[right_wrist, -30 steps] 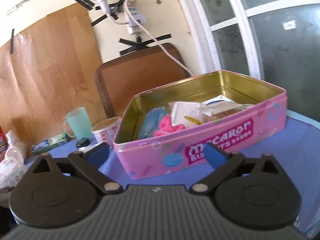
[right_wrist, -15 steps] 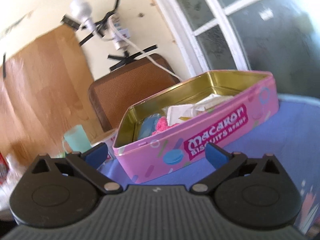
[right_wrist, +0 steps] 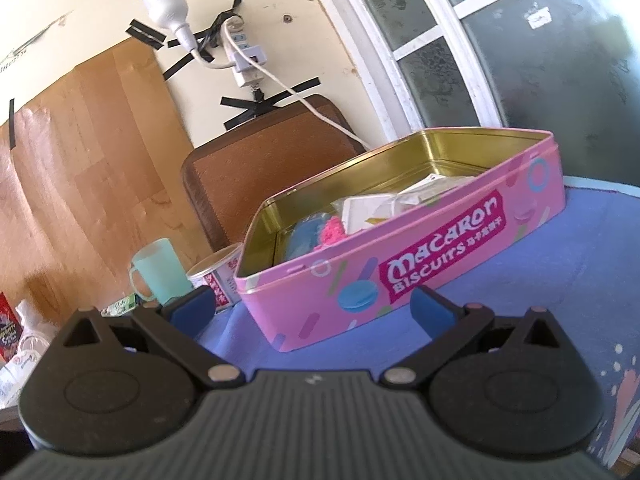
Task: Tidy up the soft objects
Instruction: 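Withdraw the open right tool from the tin back over the table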
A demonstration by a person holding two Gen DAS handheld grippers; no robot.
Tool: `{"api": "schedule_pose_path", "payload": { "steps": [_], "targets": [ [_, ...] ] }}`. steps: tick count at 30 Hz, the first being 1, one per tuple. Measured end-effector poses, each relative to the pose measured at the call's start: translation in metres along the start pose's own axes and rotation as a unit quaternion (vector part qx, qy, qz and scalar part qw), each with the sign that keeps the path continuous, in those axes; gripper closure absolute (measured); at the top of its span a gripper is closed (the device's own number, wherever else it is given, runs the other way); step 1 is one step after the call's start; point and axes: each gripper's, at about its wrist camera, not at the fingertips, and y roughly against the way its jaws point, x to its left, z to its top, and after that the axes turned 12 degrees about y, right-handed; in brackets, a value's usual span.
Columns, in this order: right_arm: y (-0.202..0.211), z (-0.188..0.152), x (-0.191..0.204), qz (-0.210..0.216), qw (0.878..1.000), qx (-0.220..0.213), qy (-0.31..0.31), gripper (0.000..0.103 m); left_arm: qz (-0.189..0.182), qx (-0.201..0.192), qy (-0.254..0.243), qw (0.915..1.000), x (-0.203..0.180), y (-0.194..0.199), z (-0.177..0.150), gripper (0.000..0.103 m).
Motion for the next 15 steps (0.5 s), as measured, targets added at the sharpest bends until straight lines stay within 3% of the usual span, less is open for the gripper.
{"api": "schedule_pose_path", "payload": {
  "steps": [15],
  "targets": [
    [0.008, -0.002, 0.019, 0.014, 0.998, -0.013, 0.051, 0.000, -0.001, -0.011, -0.003, 0.9999, -0.001, 0.004, -0.001, 0.000]
  ]
}}
